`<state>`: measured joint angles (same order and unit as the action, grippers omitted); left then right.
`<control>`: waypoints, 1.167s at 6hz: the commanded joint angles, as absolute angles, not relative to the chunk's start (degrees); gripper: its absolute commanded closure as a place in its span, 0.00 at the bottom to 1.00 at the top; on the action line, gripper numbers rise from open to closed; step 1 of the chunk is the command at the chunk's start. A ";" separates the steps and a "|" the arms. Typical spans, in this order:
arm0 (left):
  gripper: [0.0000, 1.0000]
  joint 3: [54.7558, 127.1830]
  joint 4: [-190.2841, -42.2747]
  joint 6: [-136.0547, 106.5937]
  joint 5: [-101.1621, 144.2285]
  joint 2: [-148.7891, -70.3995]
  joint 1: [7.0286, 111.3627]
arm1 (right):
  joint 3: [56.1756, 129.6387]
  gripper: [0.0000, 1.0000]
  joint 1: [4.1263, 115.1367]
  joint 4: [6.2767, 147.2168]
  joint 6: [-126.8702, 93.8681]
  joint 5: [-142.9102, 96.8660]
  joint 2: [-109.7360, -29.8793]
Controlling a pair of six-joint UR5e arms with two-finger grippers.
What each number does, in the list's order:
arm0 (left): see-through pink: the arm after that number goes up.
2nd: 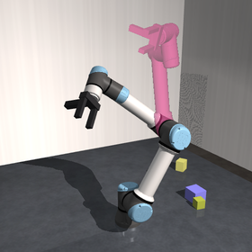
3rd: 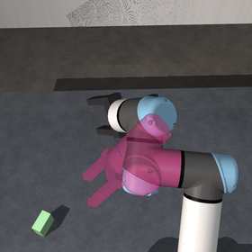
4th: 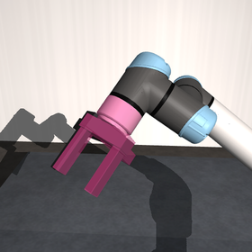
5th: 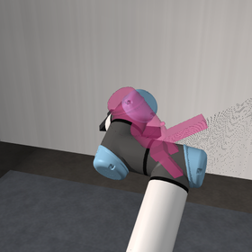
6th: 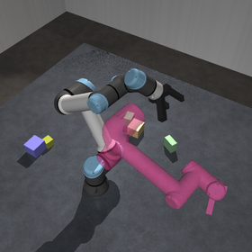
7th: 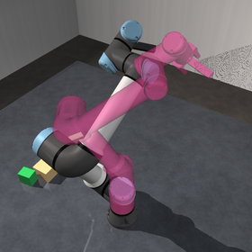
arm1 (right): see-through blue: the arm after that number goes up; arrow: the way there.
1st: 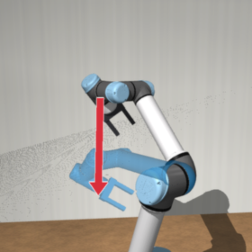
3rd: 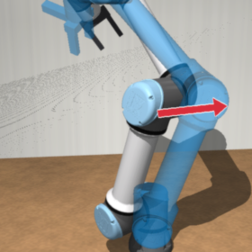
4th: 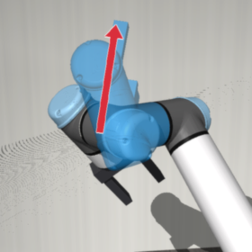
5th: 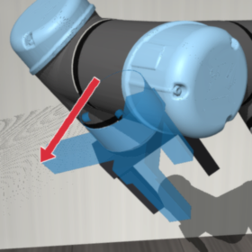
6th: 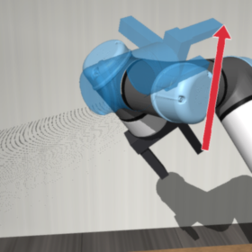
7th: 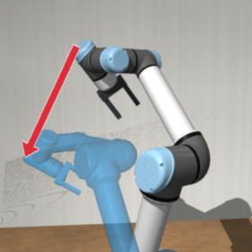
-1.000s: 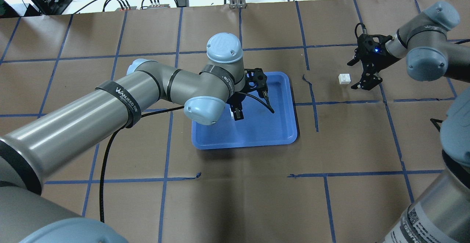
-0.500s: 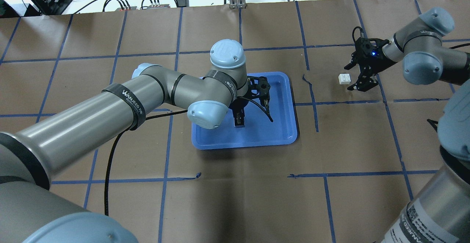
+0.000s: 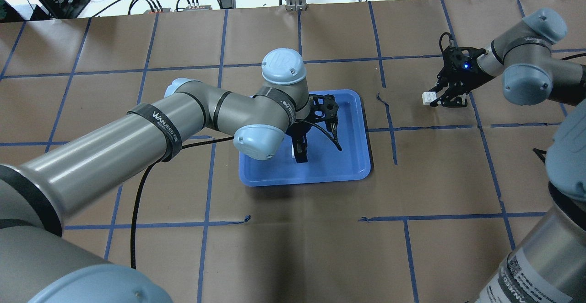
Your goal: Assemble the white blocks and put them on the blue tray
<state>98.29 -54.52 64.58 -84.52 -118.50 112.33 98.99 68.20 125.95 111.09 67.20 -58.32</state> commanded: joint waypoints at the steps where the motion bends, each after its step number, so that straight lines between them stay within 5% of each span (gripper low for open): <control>1: 0.01 96.43 -59.54 63.64 -84.81 -112.81 111.19 | 98.62 0.68 68.20 125.86 111.45 67.06 -58.62; 4: 0.01 84.32 -85.29 54.29 -86.38 -102.07 105.21 | 95.80 0.68 68.55 121.15 110.92 67.41 -64.47; 7: 0.01 86.30 -88.25 29.35 -87.89 -94.06 100.64 | 97.72 0.68 71.61 112.59 110.83 67.24 -72.32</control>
